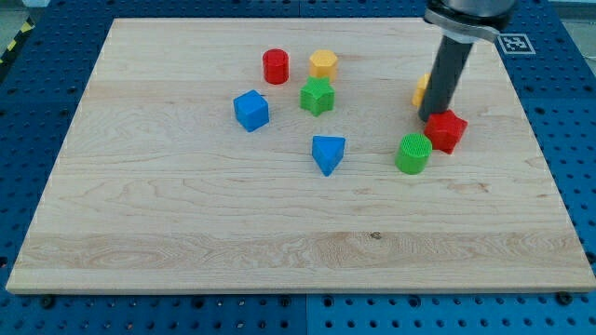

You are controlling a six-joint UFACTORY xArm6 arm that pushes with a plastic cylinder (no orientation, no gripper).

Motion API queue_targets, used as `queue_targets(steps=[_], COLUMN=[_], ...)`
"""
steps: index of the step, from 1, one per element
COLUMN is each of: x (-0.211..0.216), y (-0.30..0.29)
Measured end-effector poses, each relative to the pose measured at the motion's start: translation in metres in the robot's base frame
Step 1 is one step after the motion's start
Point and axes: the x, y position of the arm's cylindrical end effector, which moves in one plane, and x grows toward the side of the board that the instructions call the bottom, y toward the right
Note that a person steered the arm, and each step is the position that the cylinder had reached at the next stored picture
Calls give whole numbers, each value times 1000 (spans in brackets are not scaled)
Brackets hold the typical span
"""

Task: Slide the yellow heart a bit up and left

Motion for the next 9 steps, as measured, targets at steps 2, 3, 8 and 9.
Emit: queue_targets(steps=[2,3,8,9], x=[3,-3,-18,-20], y=[12,-8,-17,-11])
